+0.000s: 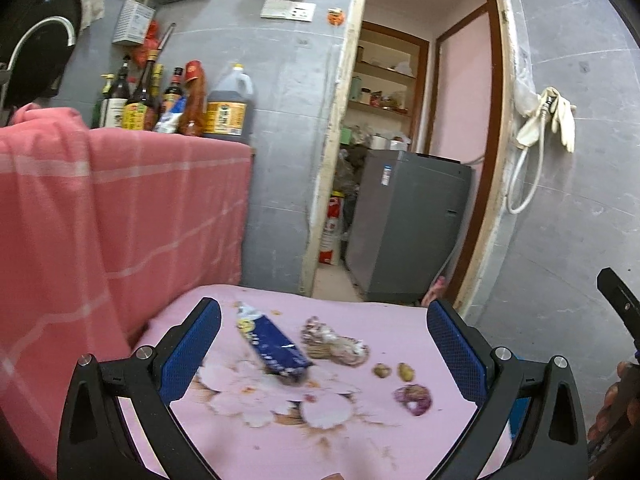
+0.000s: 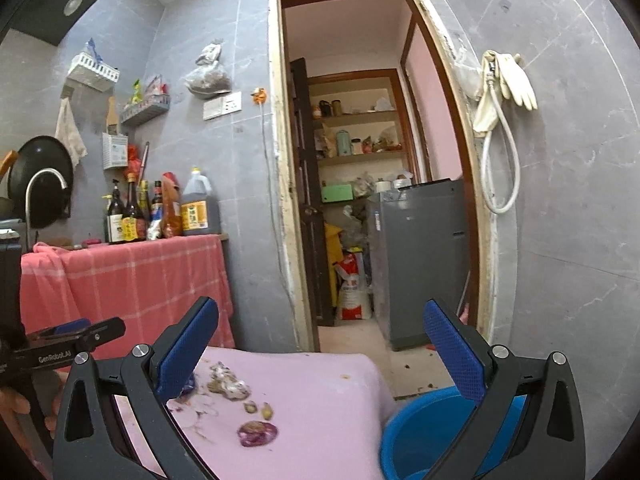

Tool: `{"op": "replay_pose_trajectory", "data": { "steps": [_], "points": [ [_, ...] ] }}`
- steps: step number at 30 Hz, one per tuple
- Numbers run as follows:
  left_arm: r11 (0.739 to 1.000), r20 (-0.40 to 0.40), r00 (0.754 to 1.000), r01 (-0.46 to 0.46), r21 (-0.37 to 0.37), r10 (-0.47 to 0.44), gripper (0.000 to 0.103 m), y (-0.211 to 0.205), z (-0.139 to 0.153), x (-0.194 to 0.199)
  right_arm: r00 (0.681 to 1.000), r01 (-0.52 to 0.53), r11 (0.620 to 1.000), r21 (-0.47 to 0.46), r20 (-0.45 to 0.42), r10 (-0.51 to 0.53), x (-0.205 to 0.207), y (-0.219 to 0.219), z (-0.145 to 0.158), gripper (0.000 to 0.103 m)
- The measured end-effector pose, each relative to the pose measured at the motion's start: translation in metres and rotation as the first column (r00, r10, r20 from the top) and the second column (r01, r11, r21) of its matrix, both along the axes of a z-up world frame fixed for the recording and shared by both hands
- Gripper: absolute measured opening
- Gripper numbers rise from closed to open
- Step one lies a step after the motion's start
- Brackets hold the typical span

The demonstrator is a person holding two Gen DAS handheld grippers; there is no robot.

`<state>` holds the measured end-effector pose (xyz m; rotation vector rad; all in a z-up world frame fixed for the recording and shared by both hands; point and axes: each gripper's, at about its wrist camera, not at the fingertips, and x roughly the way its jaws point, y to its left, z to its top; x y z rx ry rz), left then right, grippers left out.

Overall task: Collect trash
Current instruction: 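Move both open tools back over the table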

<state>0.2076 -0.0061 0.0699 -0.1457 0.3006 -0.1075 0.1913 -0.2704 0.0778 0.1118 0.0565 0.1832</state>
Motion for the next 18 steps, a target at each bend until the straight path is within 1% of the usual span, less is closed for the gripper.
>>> {"op": "replay_pose_trajectory", "data": {
  "steps": [5, 8, 10, 12, 14, 18],
  "points": [
    [1.000, 0.002, 1.000, -0.025, 0.014, 0.025, 0.101, 0.018, -0.006, -0.002, 0.999, -0.033, 0.999, -0.013, -0.009, 0.033, 0.007, 0.020, -0.004, 0.103],
    [0.999, -0.012, 0.999, -0.034, 0.021, 0.035, 0.101, 0.026, -0.014, -0.001, 0.998, -0.060, 0.998, -0.025, -0.029, 0.060, 0.014, 0.032, -0.012, 0.103],
    [0.999, -0.028, 0.999, -0.027, 0.020, 0.028, 0.101, 0.031, -0.020, 0.002, 0.996, -0.075, 0.997, -0.031, -0.049, 0.074, 0.019, 0.038, -0.018, 0.103],
    [1.000, -0.045, 0.999, -0.016, 0.004, 0.016, 0.101, 0.036, -0.028, 0.004, 0.994, -0.085, 0.996, -0.033, -0.066, 0.083, 0.022, 0.044, -0.027, 0.103],
    [1.000, -0.076, 0.997, -0.006, -0.004, 0.006, 0.101, 0.041, -0.037, 0.009, 0.991, -0.102, 0.994, -0.042, -0.090, 0.098, 0.024, 0.049, -0.038, 0.103],
    [1.000, -0.139, 0.990, 0.020, 0.010, -0.019, 0.101, 0.043, -0.052, 0.019, 0.982, -0.125, 0.989, -0.082, -0.154, 0.112, 0.032, 0.059, -0.059, 0.103]
  ]
}}
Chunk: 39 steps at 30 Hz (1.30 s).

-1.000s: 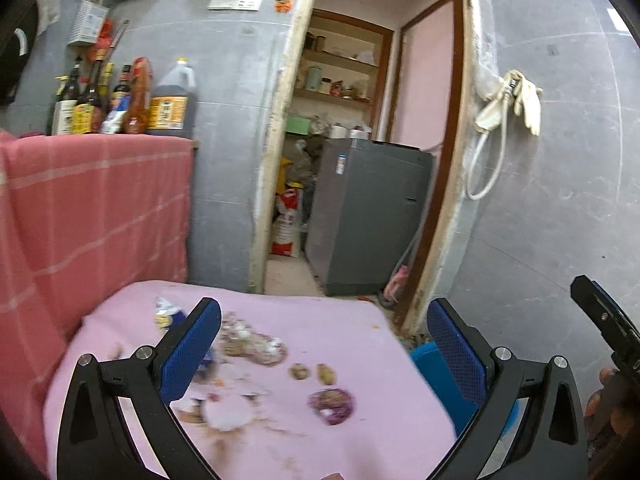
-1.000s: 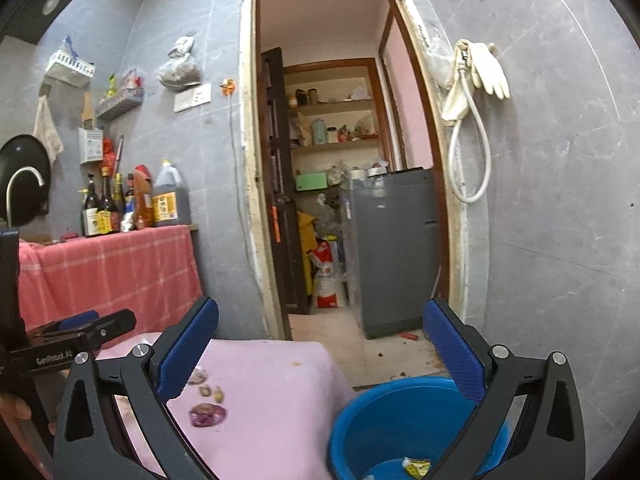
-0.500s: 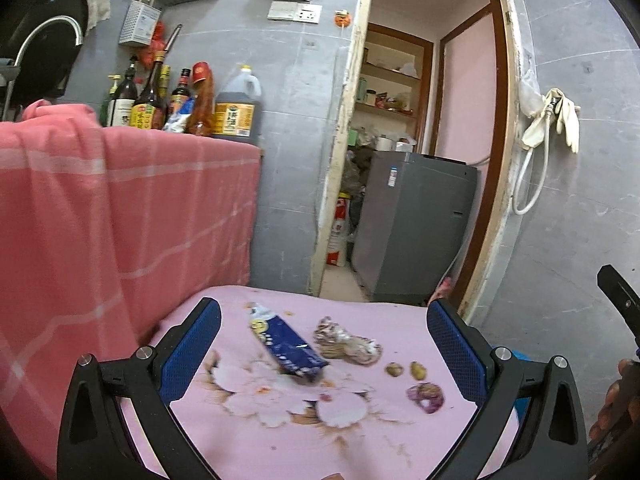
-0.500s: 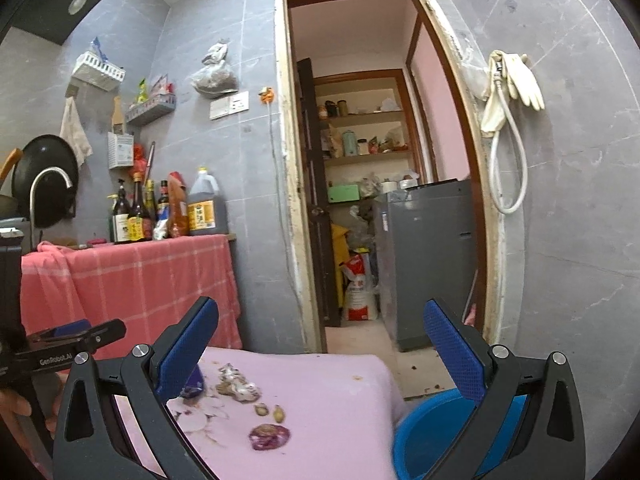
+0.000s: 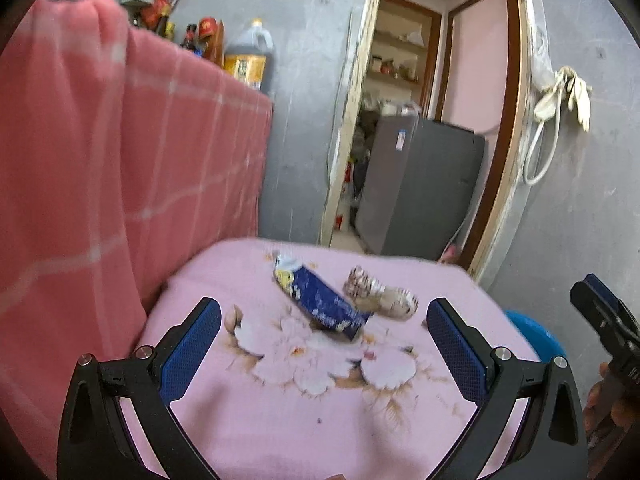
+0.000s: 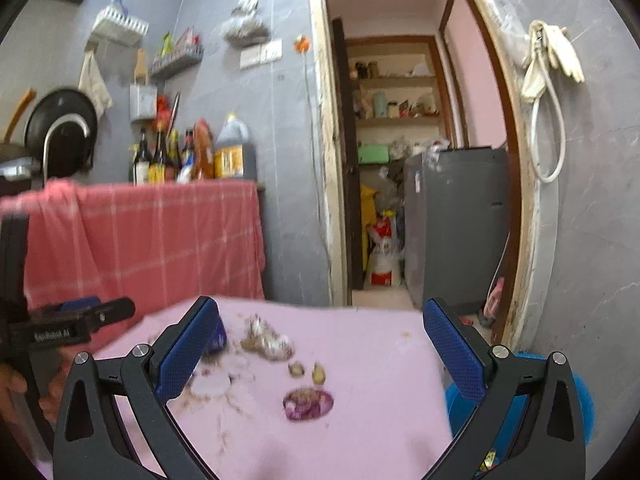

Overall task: Collect trash
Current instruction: 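Move both open tools back over the table, then grasp the blue chip bag with the left tool while the right tool grasps the purple wrapper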

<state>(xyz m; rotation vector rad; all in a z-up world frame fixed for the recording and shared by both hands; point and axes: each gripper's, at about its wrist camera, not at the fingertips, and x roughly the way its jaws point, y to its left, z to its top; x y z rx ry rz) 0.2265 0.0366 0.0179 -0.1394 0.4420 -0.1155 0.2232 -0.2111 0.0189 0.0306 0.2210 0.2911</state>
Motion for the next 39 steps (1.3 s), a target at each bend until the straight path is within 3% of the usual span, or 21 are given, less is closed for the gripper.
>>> {"op": "replay_pose_trajectory", "data": {
  "steps": [7, 14, 19, 23, 25, 30, 32, 34, 39],
  "points": [
    [0.997, -0.084, 0.996, 0.031, 0.067, -0.026, 0.101, -0.010, -0.020, 0.016, 0.990, -0.015, 0.999, -0.034, -0.141, 0.010, 0.022, 0.003, -0.028, 0.103],
    [0.997, -0.170, 0.985, 0.049, 0.065, -0.037, 0.100, -0.017, -0.031, 0.045, 0.955, -0.043, 0.998, -0.054, -0.296, 0.025, 0.049, 0.003, -0.046, 0.102],
    [0.992, -0.196, 0.979, 0.081, 0.098, -0.061, 0.098, -0.028, -0.037, 0.066, 0.918, -0.084, 0.995, -0.056, -0.392, 0.055, 0.066, 0.008, -0.060, 0.085],
    [0.986, -0.238, 0.969, 0.103, 0.127, -0.070, 0.085, -0.034, -0.047, 0.085, 0.897, -0.107, 0.991, -0.081, -0.438, 0.061, 0.077, 0.016, -0.068, 0.078],
    [0.985, -0.260, 0.963, 0.105, 0.136, -0.067, 0.074, -0.035, -0.050, 0.093, 0.881, -0.120, 0.988, -0.094, -0.469, 0.062, 0.084, 0.020, -0.074, 0.072],
    [0.982, -0.270, 0.960, 0.116, 0.151, -0.072, 0.055, -0.037, -0.053, 0.098, 0.875, -0.130, 0.987, -0.094, -0.479, 0.070, 0.085, 0.022, -0.078, 0.067],
    [0.980, -0.286, 0.955, 0.123, 0.158, -0.074, 0.035, -0.039, -0.056, 0.100, 0.874, -0.136, 0.987, -0.089, -0.480, 0.077, 0.085, 0.022, -0.078, 0.064],
    [0.978, -0.296, 0.952, 0.129, 0.162, -0.077, 0.024, -0.041, -0.058, 0.102, 0.873, -0.138, 0.987, -0.085, -0.480, 0.081, 0.085, 0.022, -0.078, 0.060],
    [0.978, -0.281, 0.957, 0.128, 0.168, -0.076, 0.015, -0.042, -0.057, 0.098, 0.874, -0.151, 0.985, -0.080, -0.477, 0.095, 0.082, 0.022, -0.079, 0.047]
  ]
}}
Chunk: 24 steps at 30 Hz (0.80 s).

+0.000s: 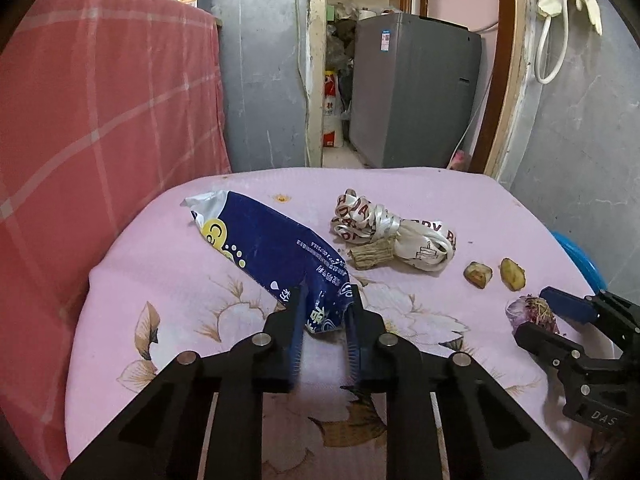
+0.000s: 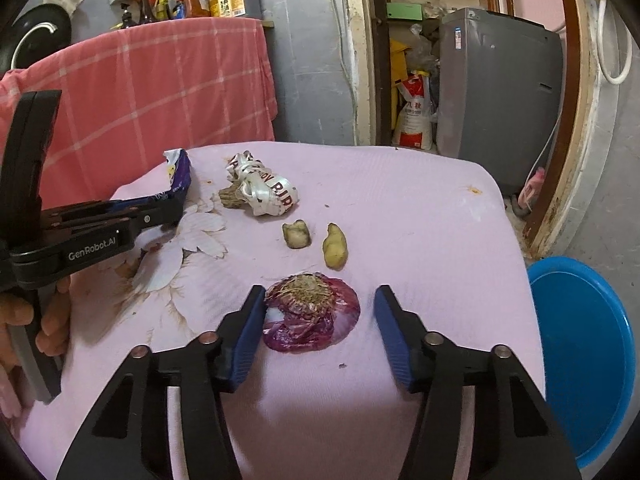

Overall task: Collect trash
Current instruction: 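Grasp the blue chip bag with the left tool while the right tool grasps the purple wrapper, then carry both items over the blue bucket and open both tools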

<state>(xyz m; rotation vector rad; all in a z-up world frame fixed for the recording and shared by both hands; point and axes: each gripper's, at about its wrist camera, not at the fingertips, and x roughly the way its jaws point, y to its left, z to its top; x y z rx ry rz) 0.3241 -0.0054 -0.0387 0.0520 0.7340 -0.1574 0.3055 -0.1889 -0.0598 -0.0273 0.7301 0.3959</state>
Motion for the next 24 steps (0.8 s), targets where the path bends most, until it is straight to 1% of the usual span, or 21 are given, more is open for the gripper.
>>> {"op": "replay_pose_trajectory", "data": {
  "steps": [1, 5, 7, 10, 13, 16, 19, 21, 24],
  "points": [
    [1.000, 0.005, 1.000, -0.002, 0.003, 0.002, 0.013, -0.001, 0.000, -0.001, 1.000, -0.002, 1.000, 0.000, 0.002, 0.002, -0.001, 0.000, 0.000, 0.044],
    [1.000, 0.036, 0.999, -0.006, 0.015, 0.006, 0.009, -0.003, 0.005, -0.010, 1.000, -0.001, 1.000, 0.009, 0.010, 0.001, -0.003, -0.001, 0.001, 0.039],
    [1.000, 0.052, 0.999, -0.005, 0.016, 0.004, 0.009, -0.007, 0.007, -0.020, 1.000, 0.000, 1.000, 0.017, 0.012, 0.000, -0.004, -0.002, 0.001, 0.038],
    [1.000, 0.072, 0.997, -0.003, -0.024, 0.005, 0.009, -0.007, 0.010, -0.035, 1.000, -0.003, 0.999, 0.039, 0.031, 0.002, -0.011, -0.006, 0.005, 0.037],
    [0.998, 0.089, 0.996, -0.004, -0.065, 0.010, 0.008, -0.006, 0.015, -0.048, 0.996, -0.003, 0.998, 0.064, 0.086, -0.002, -0.025, -0.011, 0.015, 0.037],
    [0.996, 0.117, 0.993, -0.008, -0.084, 0.018, 0.007, -0.009, 0.022, -0.061, 0.990, 0.000, 0.997, 0.081, 0.139, -0.011, -0.038, -0.014, 0.026, 0.037],
    [0.996, 0.145, 0.989, -0.008, -0.091, 0.021, 0.006, -0.017, 0.030, -0.075, 0.983, -0.001, 0.995, 0.103, 0.184, -0.018, -0.049, -0.019, 0.035, 0.037],
    [0.996, 0.165, 0.986, 0.000, -0.091, 0.015, 0.005, -0.024, 0.035, -0.082, 0.973, 0.002, 0.994, 0.114, 0.230, -0.028, -0.060, -0.025, 0.045, 0.037],
    [0.996, 0.206, 0.979, 0.017, -0.087, 0.002, 0.004, -0.037, 0.044, -0.091, 0.958, 0.013, 0.994, 0.110, 0.284, -0.044, -0.071, -0.034, 0.060, 0.037]
  ]
}}
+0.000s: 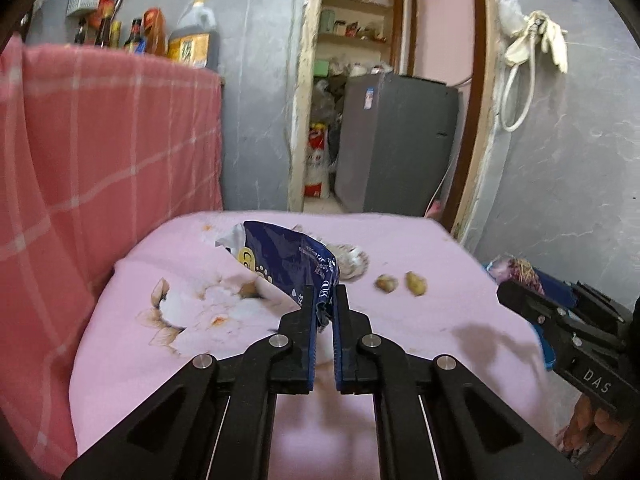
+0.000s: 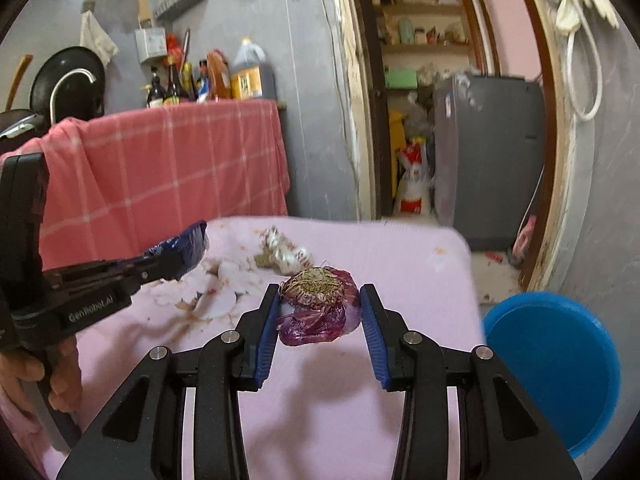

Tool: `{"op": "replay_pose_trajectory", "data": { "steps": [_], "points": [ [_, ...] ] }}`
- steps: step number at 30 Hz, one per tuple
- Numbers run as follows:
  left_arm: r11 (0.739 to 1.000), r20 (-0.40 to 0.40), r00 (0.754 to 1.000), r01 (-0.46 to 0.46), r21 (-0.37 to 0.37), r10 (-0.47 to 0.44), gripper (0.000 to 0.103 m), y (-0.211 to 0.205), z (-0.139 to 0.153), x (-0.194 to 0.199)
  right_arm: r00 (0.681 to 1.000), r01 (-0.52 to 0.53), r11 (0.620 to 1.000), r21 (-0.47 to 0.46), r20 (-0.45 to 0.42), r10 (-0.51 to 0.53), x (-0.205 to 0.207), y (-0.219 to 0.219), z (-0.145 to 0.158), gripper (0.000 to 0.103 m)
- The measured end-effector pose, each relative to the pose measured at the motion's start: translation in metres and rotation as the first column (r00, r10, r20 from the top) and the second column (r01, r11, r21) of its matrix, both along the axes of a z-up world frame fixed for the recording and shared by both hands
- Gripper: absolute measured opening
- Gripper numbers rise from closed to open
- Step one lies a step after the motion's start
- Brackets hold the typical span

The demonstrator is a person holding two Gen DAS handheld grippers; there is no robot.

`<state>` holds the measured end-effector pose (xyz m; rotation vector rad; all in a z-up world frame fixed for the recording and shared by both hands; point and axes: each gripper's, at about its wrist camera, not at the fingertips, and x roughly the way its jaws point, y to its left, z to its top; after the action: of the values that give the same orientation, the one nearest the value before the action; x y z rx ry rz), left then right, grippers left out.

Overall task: Collect trash
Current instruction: 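Carry both items over the blue bucket and open both tools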

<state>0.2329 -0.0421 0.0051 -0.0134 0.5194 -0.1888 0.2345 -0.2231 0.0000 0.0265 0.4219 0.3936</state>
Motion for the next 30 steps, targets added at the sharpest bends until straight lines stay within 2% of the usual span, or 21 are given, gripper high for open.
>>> {"op": "replay_pose_trajectory", "data": {
  "steps": [6, 10, 16, 19, 21, 25, 30],
  "points": [
    [0.998, 0.144, 0.988, 0.064, -0.014, -0.061, 0.004, -0.036, 0.027, -0.014, 0.990, 0.060, 0.998, -0.010, 0.130, -0.058, -0.020, -0.029, 0.036, 0.037],
    [0.992, 0.256, 0.960, 0.123, -0.016, -0.115, 0.004, -0.070, 0.046, -0.022, 0.971, 0.124, 0.992, -0.008, 0.208, -0.120, -0.031, -0.056, 0.057, 0.037],
    [0.979, 0.305, 0.933, 0.204, -0.012, -0.191, 0.004, -0.116, 0.060, -0.018, 0.931, 0.240, 0.971, 0.011, 0.282, -0.233, -0.040, -0.103, 0.075, 0.037],
    [0.969, 0.301, 0.926, 0.247, -0.028, -0.228, 0.004, -0.138, 0.062, -0.010, 0.911, 0.304, 0.953, 0.013, 0.287, -0.295, -0.039, -0.125, 0.073, 0.039],
    [0.957, 0.283, 0.924, 0.284, -0.058, -0.257, 0.005, -0.153, 0.062, -0.001, 0.903, 0.348, 0.937, 0.028, 0.260, -0.343, -0.034, -0.141, 0.068, 0.039],
    [0.930, 0.200, 0.925, 0.349, -0.112, -0.323, 0.005, -0.182, 0.054, 0.021, 0.890, 0.411, 0.911, 0.044, 0.199, -0.411, -0.023, -0.168, 0.052, 0.039],
    [0.898, 0.060, 0.915, 0.402, -0.177, -0.398, 0.005, -0.210, 0.036, 0.052, 0.880, 0.456, 0.889, 0.054, 0.121, -0.459, -0.008, -0.194, 0.029, 0.040]
  ]
}}
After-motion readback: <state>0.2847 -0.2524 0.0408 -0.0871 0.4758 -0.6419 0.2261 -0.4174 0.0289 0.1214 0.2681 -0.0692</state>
